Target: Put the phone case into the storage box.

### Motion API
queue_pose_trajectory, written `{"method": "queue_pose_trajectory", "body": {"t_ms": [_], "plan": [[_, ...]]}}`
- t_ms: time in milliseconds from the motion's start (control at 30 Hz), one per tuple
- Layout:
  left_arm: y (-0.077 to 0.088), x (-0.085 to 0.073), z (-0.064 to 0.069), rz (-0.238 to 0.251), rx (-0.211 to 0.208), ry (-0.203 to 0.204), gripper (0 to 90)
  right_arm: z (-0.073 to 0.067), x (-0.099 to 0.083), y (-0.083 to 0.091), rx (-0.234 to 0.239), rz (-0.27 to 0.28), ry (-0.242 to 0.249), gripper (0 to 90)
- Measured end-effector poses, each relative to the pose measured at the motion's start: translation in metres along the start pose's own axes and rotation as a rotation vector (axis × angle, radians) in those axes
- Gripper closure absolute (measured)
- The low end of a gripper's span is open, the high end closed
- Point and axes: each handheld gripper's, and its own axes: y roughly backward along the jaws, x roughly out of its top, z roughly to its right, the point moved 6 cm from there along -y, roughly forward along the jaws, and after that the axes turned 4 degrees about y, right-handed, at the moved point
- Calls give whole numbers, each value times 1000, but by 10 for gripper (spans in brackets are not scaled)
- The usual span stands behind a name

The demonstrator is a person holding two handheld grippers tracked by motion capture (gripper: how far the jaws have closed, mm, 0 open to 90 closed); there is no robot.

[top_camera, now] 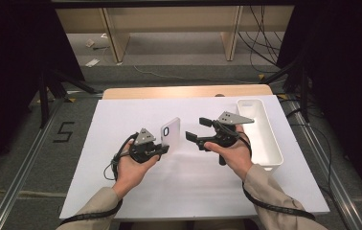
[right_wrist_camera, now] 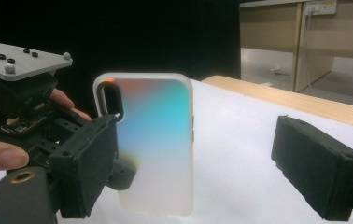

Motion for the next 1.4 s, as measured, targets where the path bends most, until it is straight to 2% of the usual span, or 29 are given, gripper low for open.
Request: {"method": "queue_pose_trajectory", "body": {"t_ms": [700, 1400], "plan": [[-3, 2, 1, 3, 12, 11, 806, -11, -2, -7, -3, -1, 8, 142], [-10, 5, 11, 2, 0, 1, 806, -17, -3, -16, -18, -13, 28, 58]]}}
